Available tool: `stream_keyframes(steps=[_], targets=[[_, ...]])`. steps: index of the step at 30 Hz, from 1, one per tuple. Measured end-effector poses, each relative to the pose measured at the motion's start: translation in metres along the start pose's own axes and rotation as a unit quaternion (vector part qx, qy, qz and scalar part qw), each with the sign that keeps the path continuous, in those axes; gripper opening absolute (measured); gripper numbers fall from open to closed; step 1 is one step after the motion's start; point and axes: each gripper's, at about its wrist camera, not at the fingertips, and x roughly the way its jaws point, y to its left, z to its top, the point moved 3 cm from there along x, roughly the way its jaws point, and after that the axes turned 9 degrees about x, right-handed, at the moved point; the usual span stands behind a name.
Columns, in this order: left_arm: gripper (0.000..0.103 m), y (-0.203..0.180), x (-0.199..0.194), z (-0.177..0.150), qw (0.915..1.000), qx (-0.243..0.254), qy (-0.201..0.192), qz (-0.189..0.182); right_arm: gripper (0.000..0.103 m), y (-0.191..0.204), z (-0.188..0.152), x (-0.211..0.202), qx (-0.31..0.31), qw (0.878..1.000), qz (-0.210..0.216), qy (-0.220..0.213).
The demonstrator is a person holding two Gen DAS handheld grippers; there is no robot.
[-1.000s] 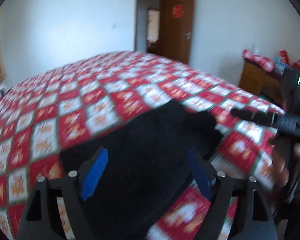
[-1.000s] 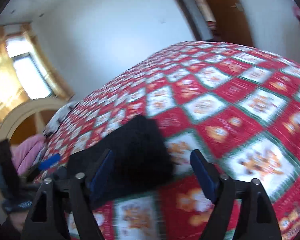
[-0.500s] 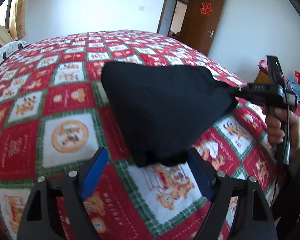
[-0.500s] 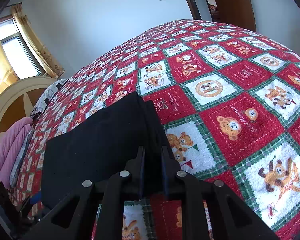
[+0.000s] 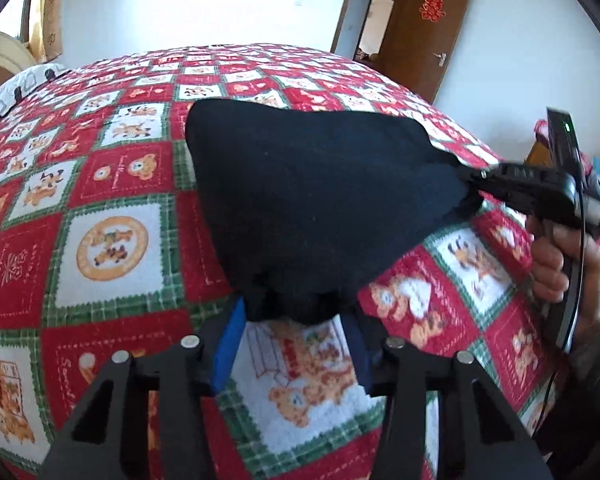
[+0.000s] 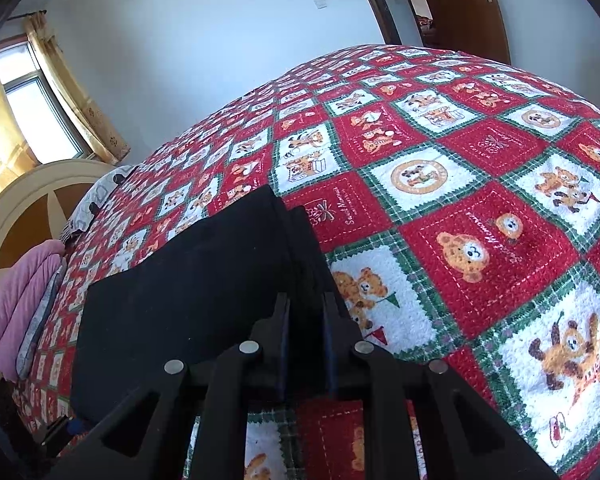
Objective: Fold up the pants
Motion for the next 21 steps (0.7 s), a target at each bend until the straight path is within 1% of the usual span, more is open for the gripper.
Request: stream_keyframes(steps=[1, 3, 4, 6, 7, 9, 11, 12, 13, 14, 16, 17, 18, 19, 20, 21], targets=[[0.035, 0.001, 0.001, 0.002, 1.0, -0.001, 0.0, -0.001, 0.015, -0.001, 0.0, 0.0, 0.002, 1.0, 0.002, 0.001], [0.02, -0.001, 0.002, 0.006, 0.9999, 0.009, 0.006, 0.006, 0.015, -0.002, -0.001, 0.001, 0.004, 1.0, 0.003, 0.002], [0.015, -0.002, -0.001, 0.006, 0.9998, 0.011, 0.01, 0.011, 0.015, -0.002, -0.001, 0.001, 0.002, 1.0, 0.002, 0.001], [0.011, -0.005, -0.011, 0.003, 0.9999, 0.005, 0.009, 0.01, 0.015, -0.001, -0.001, 0.001, -0.001, 1.0, 0.0, 0.0], [0.005, -0.007, -0.019, -0.002, 0.9999, 0.004, 0.007, 0.011, 0.015, -0.001, -0.002, 0.001, -0.001, 1.0, -0.001, 0.0], [0.003, -0.009, -0.018, -0.011, 0.9999, 0.004, 0.014, 0.005, 0.015, -0.002, -0.002, 0.001, 0.001, 1.0, -0.002, 0.0], [0.002, 0.0, -0.009, -0.019, 0.9995, -0.014, 0.029, 0.002, 0.015, -0.002, -0.002, 0.003, 0.001, 1.0, -0.008, 0.002], [0.002, 0.007, -0.009, -0.02, 0.9987, -0.04, 0.022, -0.021, 0.015, -0.002, -0.002, 0.003, 0.001, 1.0, -0.01, 0.002], [0.002, 0.011, -0.011, -0.019, 0.9978, -0.054, 0.016, -0.036, 0.015, -0.002, -0.001, 0.001, 0.005, 1.0, -0.01, 0.001], [0.002, 0.013, -0.013, -0.018, 0.9972, -0.06, 0.012, -0.042, 0.015, -0.002, -0.001, 0.0, 0.006, 1.0, -0.01, 0.0], [0.002, 0.008, -0.023, -0.014, 0.9971, -0.052, -0.011, -0.054, 0.015, -0.002, -0.002, -0.002, 0.004, 1.0, -0.012, -0.001], [0.002, 0.005, -0.028, -0.013, 0.9968, -0.054, -0.019, -0.055, 0.015, -0.002, -0.003, -0.002, 0.002, 1.0, -0.013, -0.001], [0.01, 0.002, -0.029, -0.012, 0.9965, -0.057, -0.021, -0.057, 0.015, -0.003, -0.003, -0.001, 0.001, 1.0, -0.013, -0.001], [0.023, -0.002, -0.028, -0.013, 0.9963, -0.057, -0.018, -0.062, 0.015, -0.003, -0.003, -0.001, 0.001, 1.0, -0.013, -0.001], [0.031, -0.005, -0.027, -0.012, 0.9964, -0.055, -0.016, -0.062, 0.015, -0.003, -0.003, -0.001, 0.0, 1.0, -0.013, -0.001], [0.05, -0.009, -0.026, -0.013, 0.997, -0.052, -0.015, -0.056, 0.015, -0.003, -0.003, -0.001, -0.001, 1.0, -0.014, -0.002]])
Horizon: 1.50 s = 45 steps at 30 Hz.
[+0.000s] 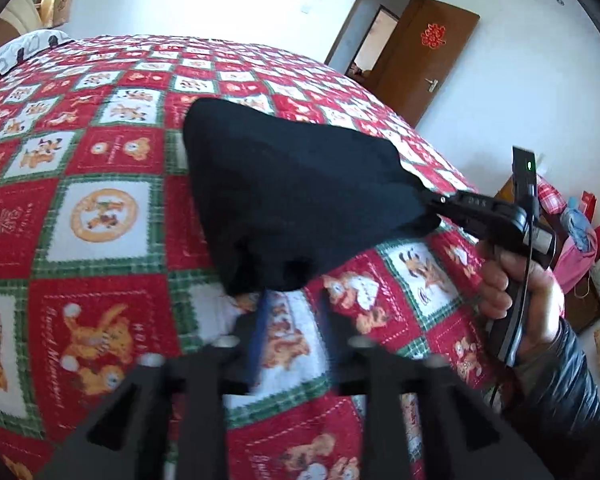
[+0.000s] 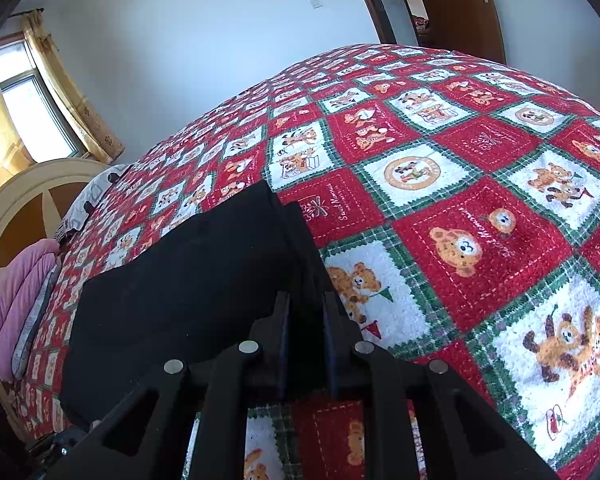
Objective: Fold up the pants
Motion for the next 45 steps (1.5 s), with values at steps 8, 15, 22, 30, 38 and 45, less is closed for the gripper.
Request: stream_keyframes(steps=[8, 15, 22, 30, 38, 45], targets=[[0.04, -0.004, 0.009, 0.014, 0.9993, 0.023, -0.014, 0.027, 0.015, -0.001, -0.001, 0.0, 0.001, 1.0, 0.002, 0.001], [0.011, -0.007, 0.003, 0.011, 0.9998, 0.003, -0.003, 0.019, 0.015, -0.001, -0.001, 0.0, 0.001, 1.0, 0.001, 0.0], [0.011, -0.001, 0.022, -0.006, 0.9992, -0.022, 0.031, 0.01, 0.015, -0.001, 0.0, -0.001, 0.0, 1.0, -0.01, -0.004], [0.019, -0.003, 0.013, -0.008, 0.9992, 0.01, 0.023, 0.031, 0.015, -0.001, 0.0, 0.0, -0.015, 1.0, -0.012, -0.004], [0.02, 0.013, -0.005, -0.011, 0.9974, 0.025, 0.022, 0.063, 0.016, 0.001, -0.002, 0.0, -0.023, 0.999, -0.02, -0.01], [0.039, 0.025, -0.019, -0.004, 0.9937, 0.05, 0.009, 0.1, 0.02, 0.001, -0.006, -0.002, -0.027, 0.999, -0.029, -0.02]])
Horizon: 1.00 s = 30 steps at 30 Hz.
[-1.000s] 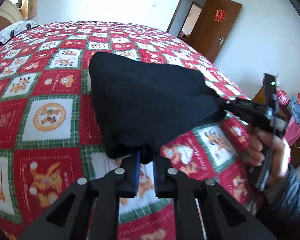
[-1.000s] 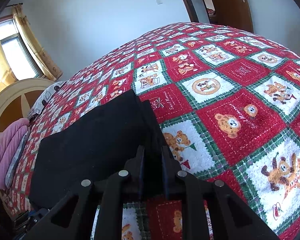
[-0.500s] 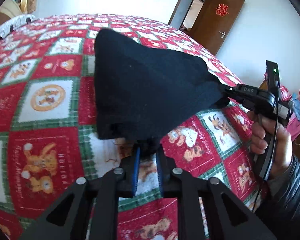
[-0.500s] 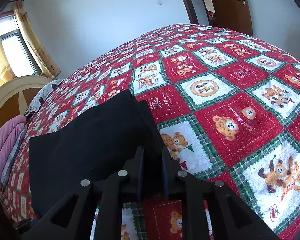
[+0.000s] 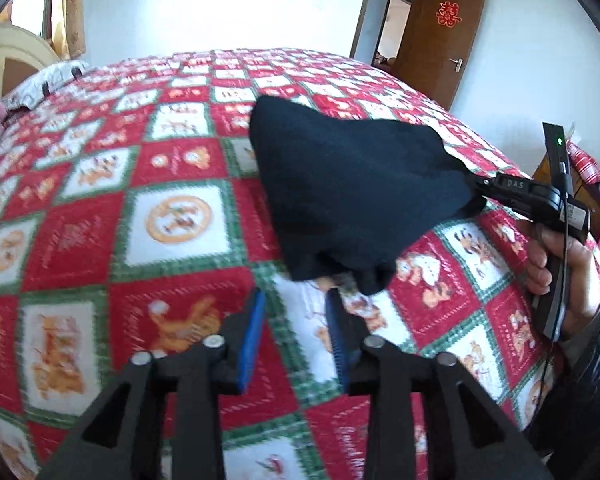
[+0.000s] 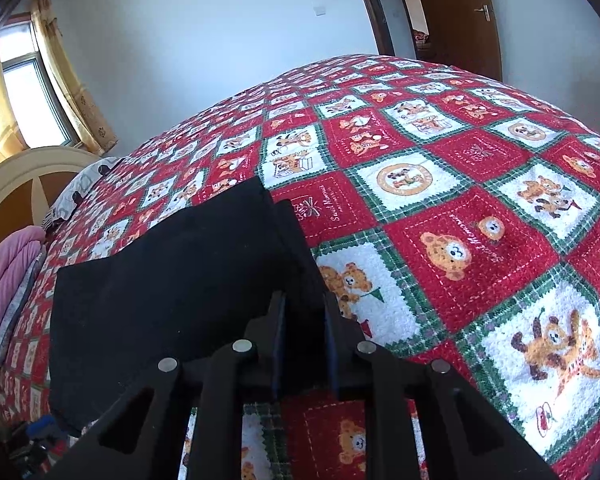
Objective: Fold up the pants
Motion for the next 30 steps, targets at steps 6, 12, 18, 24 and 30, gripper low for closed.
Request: stream_keyframes(steps=[6, 12, 18, 24, 30], targets=[[0.049, 0.017, 0.003, 0.011, 0.9994, 0.023, -0.001, 0.026, 0.039, -0.005, 0.002, -0.008, 0.016, 1.0, -0.004, -0.012], [0.051, 0.035, 0.022, 0.022, 0.9985, 0.037, 0.017, 0.037, 0.047, 0.016, -0.008, -0.043, -0.008, 0.999, -0.012, -0.033], [0.059, 0.051, 0.034, 0.047, 0.9986, 0.035, 0.009, 0.038, 0.048, 0.057, -0.044, -0.057, -0.057, 0.998, 0.016, 0.003], [0.063, 0.057, 0.058, 0.077, 0.9992, 0.039, -0.003, 0.011, 0.048, 0.113, -0.097, -0.055, -0.125, 0.988, 0.059, 0.065], [0.063, 0.049, 0.083, 0.107, 0.9981, 0.05, -0.016, -0.03, 0.048, 0.157, -0.132, -0.047, -0.157, 0.978, 0.094, 0.104]])
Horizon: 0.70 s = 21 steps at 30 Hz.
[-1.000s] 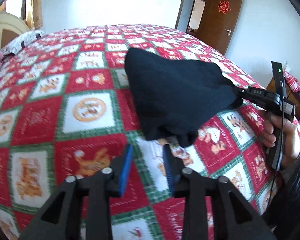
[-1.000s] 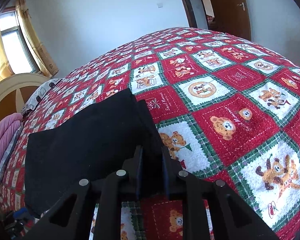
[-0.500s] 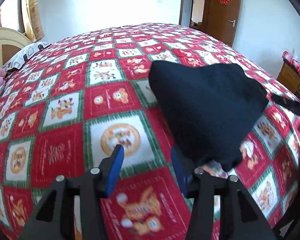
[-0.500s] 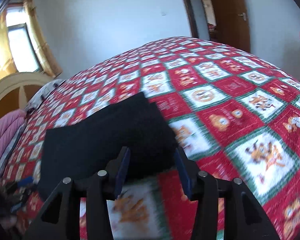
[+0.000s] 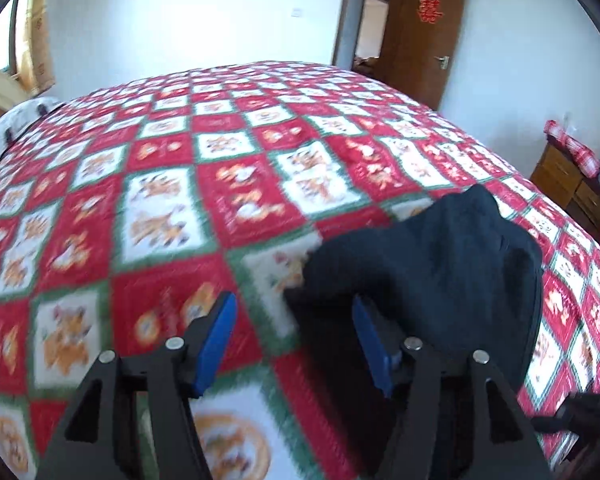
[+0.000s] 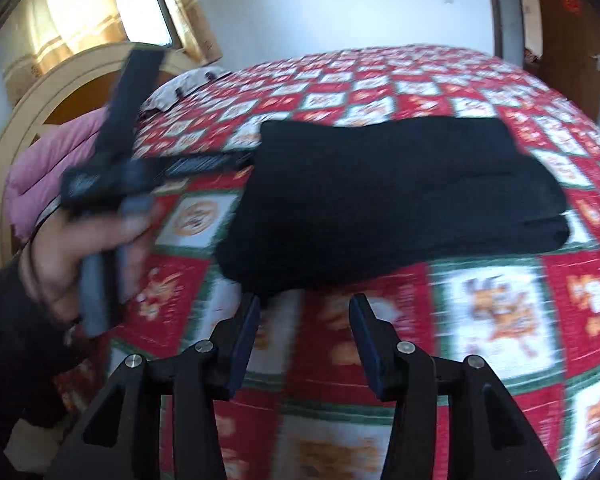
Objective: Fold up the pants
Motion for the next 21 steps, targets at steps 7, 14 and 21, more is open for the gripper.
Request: stream_keyframes(steps=[7, 14, 21], targets=[[0.063, 0.002, 0.014, 0.002, 0.9996, -0.009, -0.01, -0.023, 0.048, 0.003, -0.007, 0.024, 0.073, 0.997, 0.026, 0.025], [0.092, 0.022, -0.032, 0.018, 0.9931, -0.049, -0.106, -0.004, 0.048, -0.007, -0.014, 0.025, 0.141, 0.987, 0.078, 0.023], [0.092, -0.002, 0.024, 0.007, 0.999, 0.021, -0.003, 0.038, 0.048, -0.015, -0.012, 0.03, 0.206, 0.974, 0.091, -0.006]])
